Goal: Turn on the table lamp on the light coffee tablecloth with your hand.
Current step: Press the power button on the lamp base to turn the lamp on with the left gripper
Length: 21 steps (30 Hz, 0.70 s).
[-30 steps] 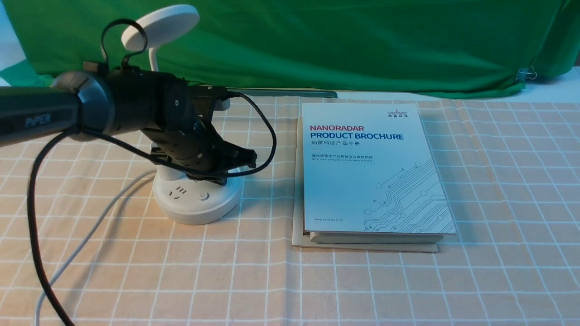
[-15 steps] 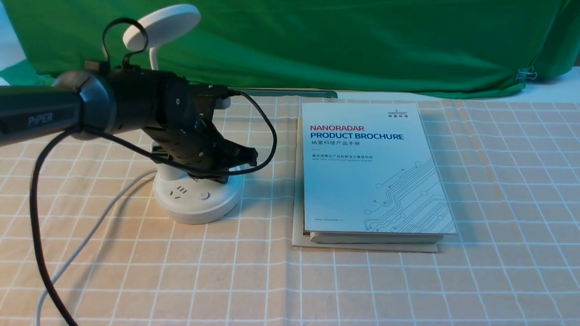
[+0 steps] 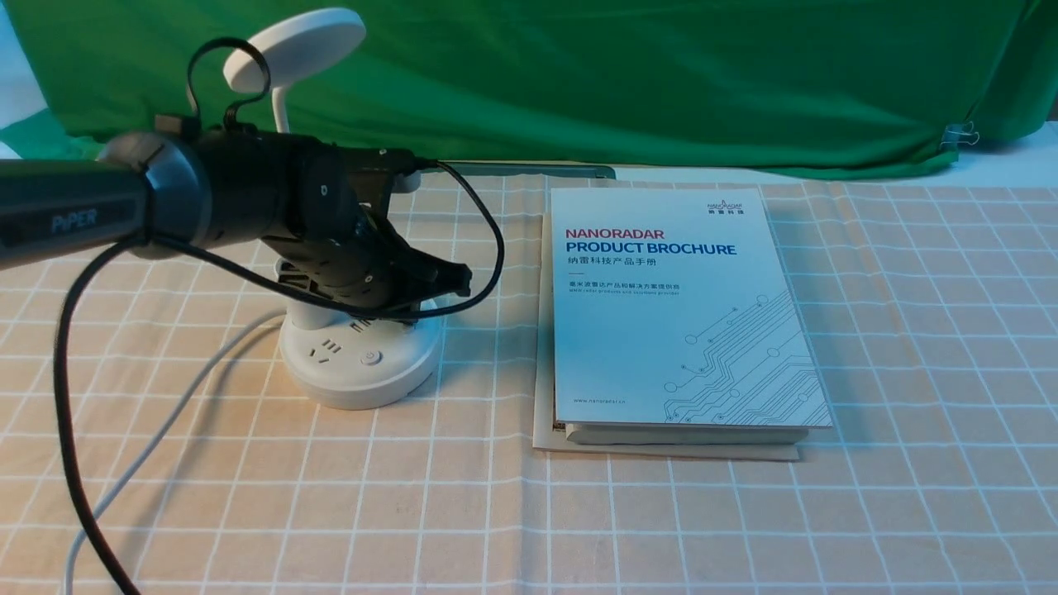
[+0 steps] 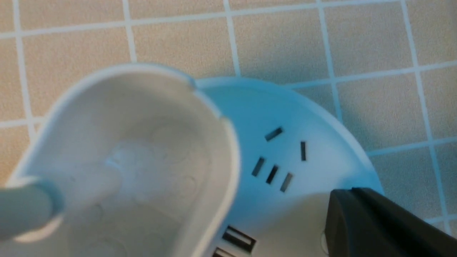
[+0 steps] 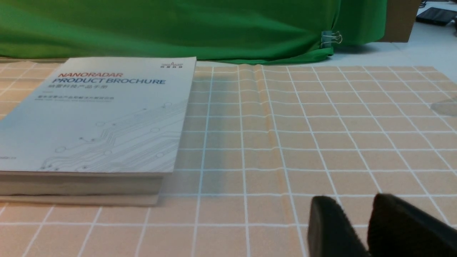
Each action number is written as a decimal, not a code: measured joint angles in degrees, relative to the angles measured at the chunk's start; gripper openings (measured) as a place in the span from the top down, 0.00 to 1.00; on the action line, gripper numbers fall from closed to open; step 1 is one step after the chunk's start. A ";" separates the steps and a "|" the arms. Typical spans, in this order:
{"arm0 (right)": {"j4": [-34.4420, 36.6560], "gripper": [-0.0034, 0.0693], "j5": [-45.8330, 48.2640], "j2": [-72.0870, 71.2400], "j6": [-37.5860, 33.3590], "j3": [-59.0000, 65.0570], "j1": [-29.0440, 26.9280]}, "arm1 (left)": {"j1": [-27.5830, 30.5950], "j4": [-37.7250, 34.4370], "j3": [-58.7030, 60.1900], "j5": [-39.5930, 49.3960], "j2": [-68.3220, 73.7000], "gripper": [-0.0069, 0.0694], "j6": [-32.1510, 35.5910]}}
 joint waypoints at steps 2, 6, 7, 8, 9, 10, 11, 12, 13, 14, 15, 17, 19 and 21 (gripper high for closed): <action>0.00 0.62 0.00 0.00 0.00 0.00 0.00 | 0.00 0.00 0.00 0.06 0.00 0.91 0.00; 0.00 0.62 0.00 0.00 0.00 0.00 0.00 | 0.00 0.00 -0.05 0.22 0.15 0.91 0.05; 0.00 0.62 0.00 0.00 0.00 0.00 0.00 | 0.00 0.00 -0.05 0.22 0.28 0.91 0.05; 0.00 0.62 0.00 0.00 0.00 0.00 0.00 | 0.00 0.00 -0.16 0.22 0.64 0.91 0.05; 0.00 0.62 0.00 0.00 0.00 0.00 0.00 | 0.00 0.00 -0.22 0.10 0.64 0.91 0.05; 0.00 0.62 0.00 0.00 0.00 0.00 0.00 | 0.00 0.00 -0.34 -0.52 1.15 0.91 0.05; 0.00 0.62 0.00 0.00 0.00 0.00 0.00 | 0.00 -0.15 -0.59 -0.66 1.43 0.91 0.05; 0.00 0.62 0.00 0.00 0.00 0.00 0.00 | 0.00 -0.23 -0.72 -0.71 1.50 0.91 0.05; 0.00 0.62 0.00 0.00 0.00 0.00 0.00 | 0.00 -0.26 -0.72 -0.92 1.54 0.91 0.05; 0.00 0.62 0.00 0.00 0.00 0.00 0.00 | 0.00 -0.38 -0.72 -1.03 1.60 0.91 0.05; 0.00 0.62 0.00 0.00 0.00 0.00 0.00 | 0.00 -0.55 -0.72 -1.56 1.60 0.91 0.11; 0.00 0.62 0.00 0.00 0.00 0.00 0.00 | 0.00 -0.61 -0.72 -2.10 1.30 0.91 0.17; 0.00 0.62 0.00 0.00 0.00 0.00 0.00 | 0.00 -0.61 -0.54 -2.07 0.85 0.91 0.16; 0.00 0.62 0.00 0.00 0.00 0.00 0.00 | 0.00 -0.61 -0.16 -0.66 -0.24 0.91 0.16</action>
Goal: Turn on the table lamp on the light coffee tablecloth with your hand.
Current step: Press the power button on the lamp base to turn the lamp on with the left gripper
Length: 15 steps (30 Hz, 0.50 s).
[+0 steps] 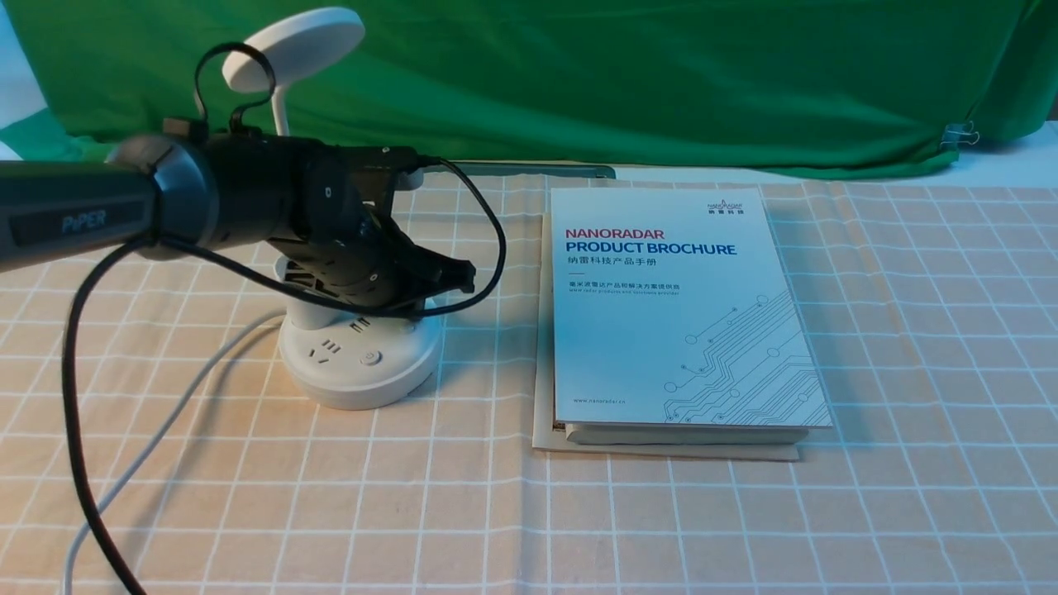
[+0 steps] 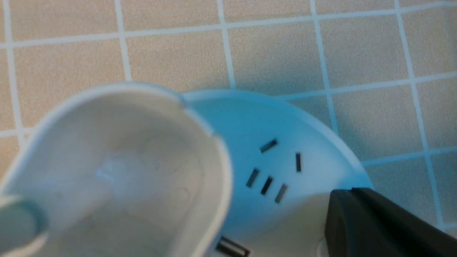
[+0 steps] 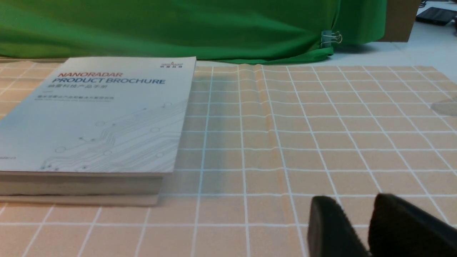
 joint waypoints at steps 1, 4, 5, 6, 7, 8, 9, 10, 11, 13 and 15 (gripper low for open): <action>0.00 0.62 0.00 0.00 0.00 0.00 0.00 | 0.00 0.00 0.05 0.67 -0.63 0.91 0.06; 0.00 0.62 0.00 0.00 0.00 0.00 0.00 | 0.00 0.59 0.05 1.95 -2.34 0.91 0.06; 0.00 0.62 0.00 0.00 0.00 0.00 0.00 | 0.00 0.60 0.05 1.96 -2.41 0.91 0.06; 0.00 0.62 0.00 0.00 0.00 0.00 0.00 | 0.00 0.87 0.05 2.27 -2.49 0.91 0.06; 0.00 0.62 0.00 0.00 0.00 0.00 0.00 | 0.00 0.87 0.07 2.38 -2.49 0.91 0.10; 0.00 0.62 0.00 0.00 0.00 0.00 0.00 | 0.00 0.95 0.12 2.59 -2.28 0.91 0.10; 0.00 0.62 0.00 0.00 0.00 0.00 0.00 | 0.00 1.01 0.17 2.65 -1.96 0.91 0.10; 0.00 0.62 0.00 0.00 0.00 0.00 0.00 | 0.00 1.01 0.17 2.65 -1.72 0.91 0.10; 0.00 0.62 0.00 0.00 0.00 0.00 0.00 | 0.00 1.01 0.22 2.65 -1.42 0.91 0.10; 0.00 0.62 0.00 0.00 0.00 0.00 0.00 | 0.00 1.01 0.22 2.69 -0.95 0.91 0.10; 0.00 0.62 0.00 0.00 0.00 0.00 0.00 | 0.00 1.07 0.22 2.82 0.03 0.91 0.10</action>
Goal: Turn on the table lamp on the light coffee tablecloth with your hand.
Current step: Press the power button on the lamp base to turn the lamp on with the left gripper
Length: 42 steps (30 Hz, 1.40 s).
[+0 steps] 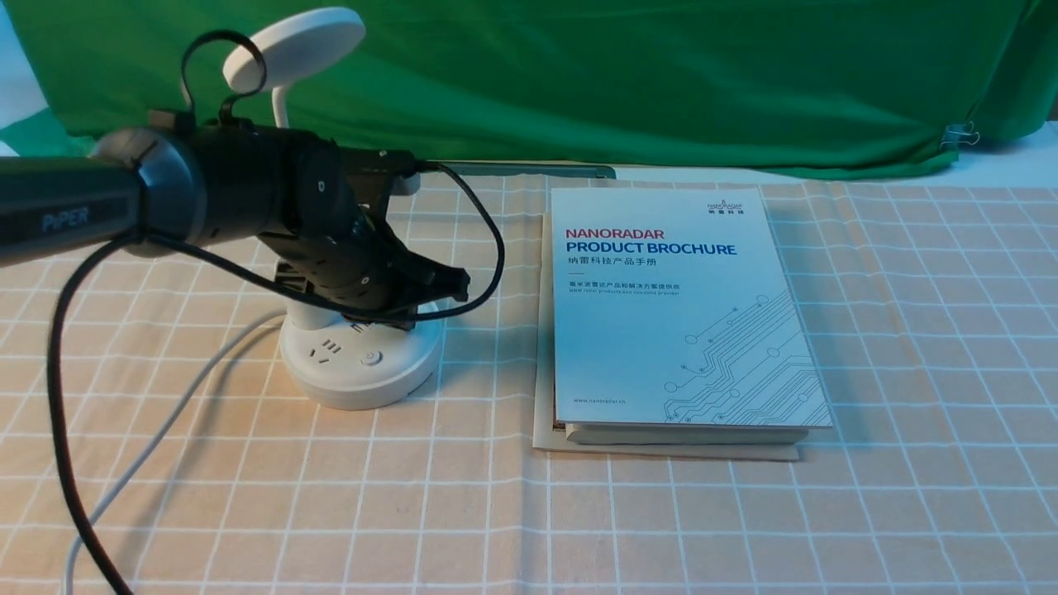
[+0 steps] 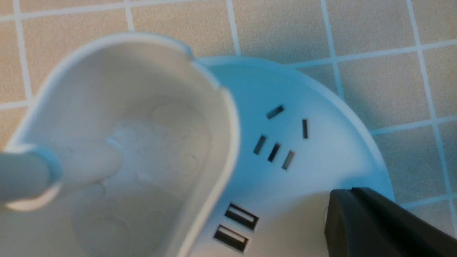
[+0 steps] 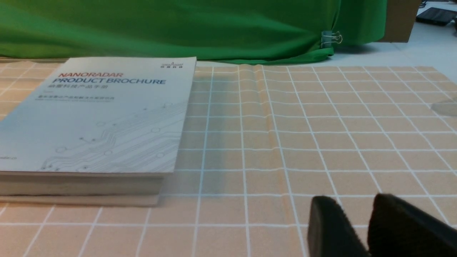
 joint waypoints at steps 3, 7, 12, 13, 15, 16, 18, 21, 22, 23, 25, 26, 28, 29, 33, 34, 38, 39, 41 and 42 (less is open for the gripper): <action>0.00 0.63 0.00 0.00 0.00 0.00 0.00 | 0.00 0.00 -0.10 0.05 0.29 0.91 0.00; 0.00 0.62 0.00 0.00 0.00 0.00 0.00 | 0.00 -0.56 -0.45 0.17 0.91 0.91 0.00; 0.00 0.63 0.00 0.00 0.00 0.00 0.00 | 0.00 -0.89 -0.99 1.31 2.31 0.91 0.98; 0.00 0.63 0.00 0.00 0.00 0.00 0.00 | 0.00 -0.92 -1.24 1.42 2.48 0.91 1.05; 0.00 0.62 -0.05 0.00 0.00 0.00 0.00 | 0.00 -1.26 -1.44 1.62 2.80 0.91 1.09; 0.00 0.62 -0.04 0.00 0.00 0.00 0.00 | 0.00 -1.26 -1.44 1.62 2.80 0.91 1.09; 0.00 0.62 -0.04 0.00 0.00 0.00 0.00 | 0.00 -1.36 -1.44 1.62 2.74 0.91 1.16; 0.00 0.62 -0.04 0.00 0.00 0.00 0.00 | 0.00 -1.36 -1.44 1.42 1.92 0.91 1.17; 0.00 0.62 -0.04 0.00 0.00 0.00 0.00 | 0.00 -1.36 -1.33 1.09 1.35 0.91 1.22; 0.00 0.62 -0.04 0.00 0.00 0.00 0.00 | 0.00 -1.36 -1.19 1.04 0.93 0.91 1.22; 0.00 0.62 -0.04 0.00 0.00 0.00 0.00 | 0.00 -1.49 -0.87 1.13 0.35 0.91 1.22; 0.00 0.62 -0.04 0.00 0.00 0.00 0.00 | 0.00 -1.64 -0.60 1.69 -0.13 0.91 1.22; 0.00 0.62 -0.04 0.00 0.00 0.00 0.00 | 0.00 -4.07 -0.05 5.87 -2.42 0.91 2.99; 0.00 0.62 -0.04 0.00 0.00 0.00 0.00 | 0.00 -5.30 -0.05 6.92 -3.03 0.91 3.60; 0.00 0.62 -0.04 0.00 0.00 0.00 0.00 | 0.00 -13.10 0.37 14.91 -7.09 0.91 10.47; 0.00 0.62 -0.04 0.00 0.00 0.00 0.00 | 0.00 -15.66 1.00 17.24 -8.03 0.91 12.61; 0.00 0.62 -0.04 0.00 0.00 0.00 0.00 | 0.00 -26.67 7.01 27.11 -13.50 0.91 22.32; 0.00 0.62 -0.04 0.00 0.00 0.00 0.00 | 0.00 -28.68 8.63 28.64 -15.21 0.91 24.74; 0.00 0.62 -0.04 0.00 0.00 0.00 0.00 | 0.00 -33.57 12.85 31.33 -20.58 0.91 29.44; 0.00 0.62 -0.04 0.00 0.00 0.00 0.00 | -0.05 -35.54 14.44 32.05 -23.12 0.91 30.87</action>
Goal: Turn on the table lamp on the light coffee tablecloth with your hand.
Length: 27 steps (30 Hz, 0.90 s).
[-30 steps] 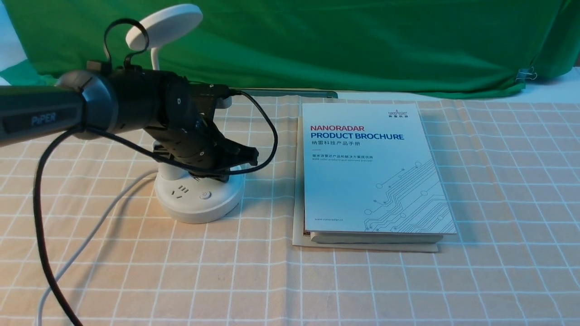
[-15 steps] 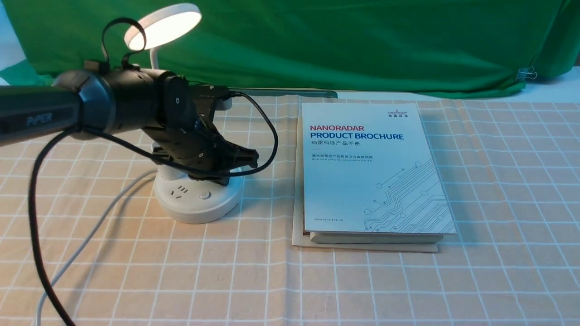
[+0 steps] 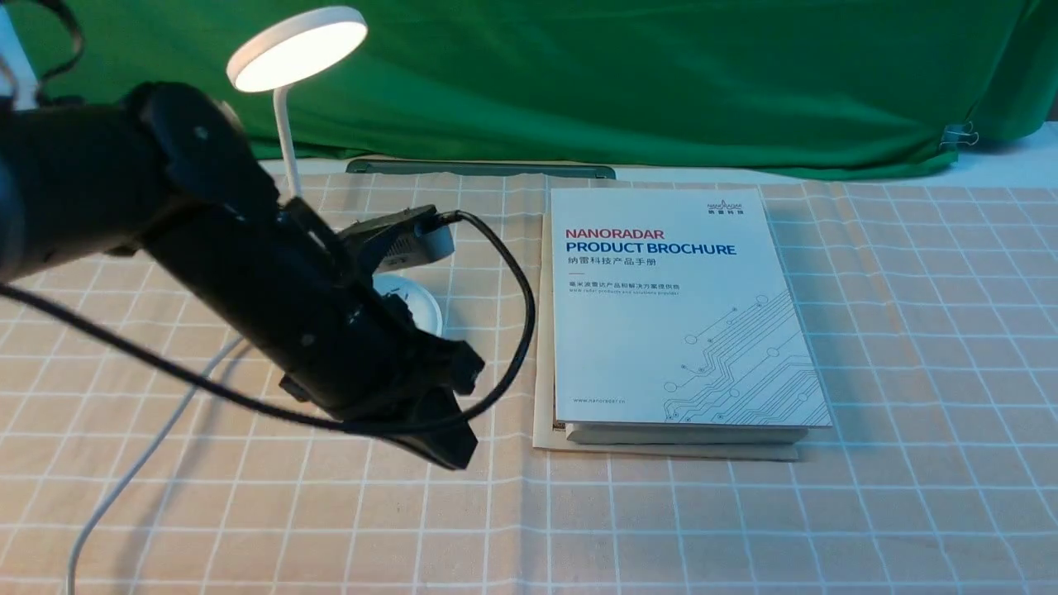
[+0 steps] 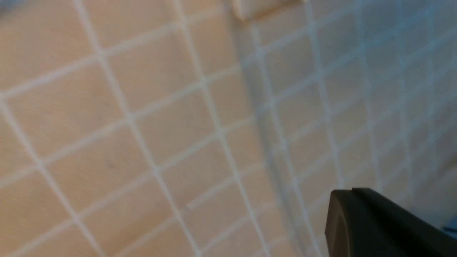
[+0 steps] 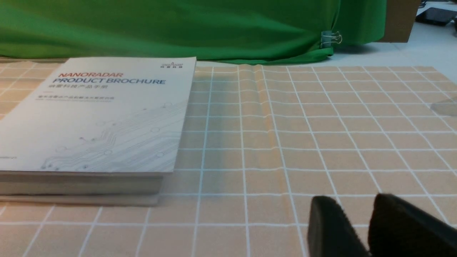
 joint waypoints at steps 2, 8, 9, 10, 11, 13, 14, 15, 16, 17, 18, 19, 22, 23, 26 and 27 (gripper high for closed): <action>0.00 0.62 0.00 0.00 0.00 0.00 0.00 | 0.00 -4.80 3.58 1.34 -7.17 0.91 4.67; 0.00 0.62 0.00 0.00 0.00 0.00 0.00 | 0.00 -16.56 9.55 -2.03 -28.65 0.91 19.45; 0.00 0.62 0.00 0.00 0.00 0.00 0.00 | 0.00 -18.15 10.44 -4.46 -32.27 0.91 22.14; 0.00 0.62 0.00 0.00 0.00 0.00 0.00 | 0.00 -19.28 11.22 -6.85 -35.18 0.91 24.30; 0.00 0.63 0.00 0.00 0.00 0.00 0.00 | 0.00 -20.34 12.29 -10.31 -38.75 0.91 26.69; 0.00 0.63 0.00 0.00 0.00 0.00 0.00 | 0.00 -20.92 14.65 -18.25 -44.92 0.91 30.17; 0.00 0.63 0.00 0.00 0.00 0.00 0.00 | 0.00 -20.86 14.93 -19.07 -46.24 0.91 30.83; 0.00 0.63 0.00 0.00 0.00 0.00 0.00 | 0.00 -18.63 17.18 -25.64 -51.17 0.91 33.12; 0.00 0.63 0.00 0.00 0.00 0.00 0.00 | 0.00 -15.21 19.03 -30.27 -53.85 0.91 33.88; 0.00 0.63 0.00 0.00 0.00 0.00 0.00 | 0.00 -15.22 19.03 -30.27 -54.35 0.91 33.96; 0.00 0.63 0.00 0.00 0.00 0.00 0.00 | 0.00 -8.09 21.99 -35.61 -58.31 0.91 34.69; 0.00 0.63 0.00 0.00 0.00 0.00 0.00 | 0.00 -4.46 23.25 -37.10 -59.83 0.91 34.82; 0.00 0.63 0.00 0.00 0.00 0.00 0.00 | 0.00 5.68 26.71 -38.73 -63.17 0.91 34.94; 0.00 0.63 0.00 0.00 0.00 0.00 0.00 | 0.00 10.95 28.84 -38.66 -64.86 0.91 35.00; 0.00 0.63 0.00 0.00 0.00 0.00 0.00 | 0.00 17.92 32.03 -38.47 -66.36 0.91 35.04; 0.00 0.63 0.00 0.00 0.00 0.00 0.00 | 0.00 21.25 33.05 -37.84 -66.44 0.91 35.04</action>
